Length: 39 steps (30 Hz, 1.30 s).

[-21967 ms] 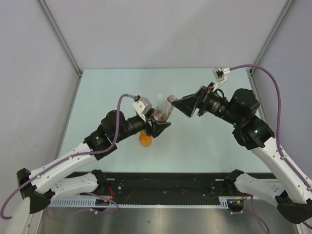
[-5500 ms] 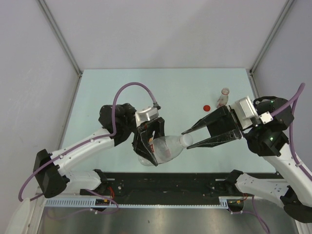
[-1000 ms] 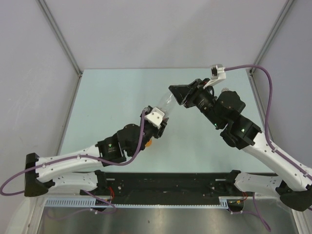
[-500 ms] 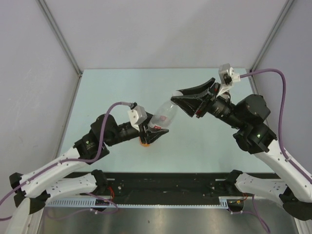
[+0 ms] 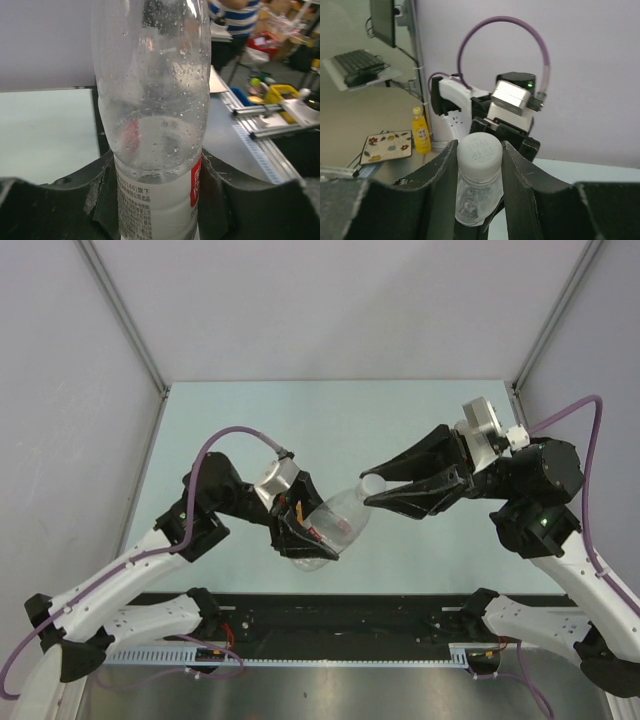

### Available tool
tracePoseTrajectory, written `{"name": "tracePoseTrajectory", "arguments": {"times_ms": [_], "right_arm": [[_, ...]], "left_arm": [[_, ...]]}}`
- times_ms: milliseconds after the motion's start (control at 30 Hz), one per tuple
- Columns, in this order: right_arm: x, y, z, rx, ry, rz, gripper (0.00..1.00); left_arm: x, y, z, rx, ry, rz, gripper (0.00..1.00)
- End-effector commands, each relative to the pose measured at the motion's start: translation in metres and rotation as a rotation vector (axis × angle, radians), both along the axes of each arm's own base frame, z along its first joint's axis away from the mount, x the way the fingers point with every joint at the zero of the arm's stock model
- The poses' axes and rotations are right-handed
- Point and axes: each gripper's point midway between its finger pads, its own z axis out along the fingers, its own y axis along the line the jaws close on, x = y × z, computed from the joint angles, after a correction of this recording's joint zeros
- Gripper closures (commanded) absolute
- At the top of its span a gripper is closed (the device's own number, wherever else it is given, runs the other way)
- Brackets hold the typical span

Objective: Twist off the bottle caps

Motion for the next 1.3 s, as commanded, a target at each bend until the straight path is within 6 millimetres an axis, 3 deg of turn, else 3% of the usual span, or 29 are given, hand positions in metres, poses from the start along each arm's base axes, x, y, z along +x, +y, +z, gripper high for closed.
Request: {"name": "tracePoseTrajectory", "arguments": {"times_ms": [0,67,233,433,633,833,1033,1100,1267], "right_arm": [[-0.031,0.004,-0.047,-0.185,0.02,0.249,1.0],[-0.041,0.0,-0.05,-0.199,-0.003,0.301,1.0],[-0.043,-0.003,-0.054,-0.208,-0.027,0.305,1.0],[-0.032,-0.015,-0.039,-0.166,-0.04,0.215,1.0],[-0.038,-0.031,-0.026,-0.15,-0.06,0.239,1.0],[-0.049,-0.035,-0.032,-0.187,-0.084,0.319,1.0],[-0.057,-0.037,-0.032,-0.193,-0.116,0.373,1.0],[-0.058,-0.038,-0.031,-0.192,-0.123,0.378,1.0],[-0.056,-0.039,-0.031,-0.19,-0.119,0.363,1.0]], "left_arm": [[-0.038,0.02,0.054,-0.169,-0.12,-0.231,1.0],[-0.04,0.02,0.057,-0.19,-0.132,-0.247,1.0],[-0.035,0.017,0.056,-0.172,-0.138,-0.238,1.0],[-0.011,0.009,0.029,-0.083,-0.105,-0.163,1.0],[0.003,0.008,0.012,-0.049,-0.066,-0.138,1.0],[-0.006,0.012,0.014,-0.056,-0.041,-0.212,1.0],[-0.029,0.028,0.053,-0.204,-0.089,-0.329,1.0],[-0.033,0.031,0.057,-0.193,-0.06,-0.352,1.0],[-0.028,0.026,0.05,-0.177,-0.072,-0.346,1.0]]}}
